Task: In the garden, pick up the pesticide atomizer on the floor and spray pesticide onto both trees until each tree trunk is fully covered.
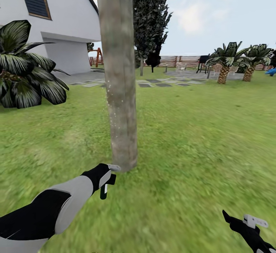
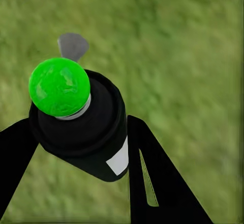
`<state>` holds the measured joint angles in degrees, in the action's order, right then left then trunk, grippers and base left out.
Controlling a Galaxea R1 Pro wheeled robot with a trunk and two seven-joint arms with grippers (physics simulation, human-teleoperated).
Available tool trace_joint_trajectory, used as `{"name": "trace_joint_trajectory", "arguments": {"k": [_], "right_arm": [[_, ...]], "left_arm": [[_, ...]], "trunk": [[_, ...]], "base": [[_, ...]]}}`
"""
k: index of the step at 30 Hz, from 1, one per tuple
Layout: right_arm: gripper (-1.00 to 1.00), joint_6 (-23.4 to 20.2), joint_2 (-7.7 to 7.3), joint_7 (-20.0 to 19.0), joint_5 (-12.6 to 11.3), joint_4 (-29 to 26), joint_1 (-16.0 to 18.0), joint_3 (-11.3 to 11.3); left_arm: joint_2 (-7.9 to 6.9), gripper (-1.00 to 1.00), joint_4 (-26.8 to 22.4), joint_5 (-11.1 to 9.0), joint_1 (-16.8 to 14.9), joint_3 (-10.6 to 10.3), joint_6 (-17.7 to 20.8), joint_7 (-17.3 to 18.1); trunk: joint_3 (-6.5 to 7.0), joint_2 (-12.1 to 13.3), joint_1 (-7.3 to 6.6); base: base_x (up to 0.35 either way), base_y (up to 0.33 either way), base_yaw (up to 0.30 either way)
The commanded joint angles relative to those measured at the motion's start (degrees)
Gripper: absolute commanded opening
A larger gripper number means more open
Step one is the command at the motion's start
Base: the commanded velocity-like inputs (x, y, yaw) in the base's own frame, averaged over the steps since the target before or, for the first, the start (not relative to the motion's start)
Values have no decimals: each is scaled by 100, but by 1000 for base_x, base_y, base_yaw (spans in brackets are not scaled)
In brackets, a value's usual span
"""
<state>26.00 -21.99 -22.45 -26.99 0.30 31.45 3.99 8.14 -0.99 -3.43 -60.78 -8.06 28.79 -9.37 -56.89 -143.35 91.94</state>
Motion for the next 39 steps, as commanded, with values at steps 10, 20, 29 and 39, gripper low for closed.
{"name": "trace_joint_trajectory", "arguments": {"k": [10, 20, 29, 39], "right_arm": [[100, 1, -4, -48, -16, 5, 1, 40], [100, 1, -6, -48, -16, 5, 1, 40], [100, 1, -2, -48, -16, 5, 1, 40], [100, 1, -7, -48, -16, 5, 1, 47]], "left_arm": [[3, -100, -6, -35, -4, -46, 31, -19], [11, -100, -6, -35, -4, -46, 31, -21], [36, -100, -6, -35, -4, -46, 31, -21], [37, -100, -10, -32, -4, -46, 31, -25]], "trunk": [[-6, -3, -1], [-6, -3, -1], [-6, -3, -1], [-6, -3, -1]], "base": [[0, -329, 251], [0, -330, 100], [0, -330, 221], [0, -307, 240]]}}
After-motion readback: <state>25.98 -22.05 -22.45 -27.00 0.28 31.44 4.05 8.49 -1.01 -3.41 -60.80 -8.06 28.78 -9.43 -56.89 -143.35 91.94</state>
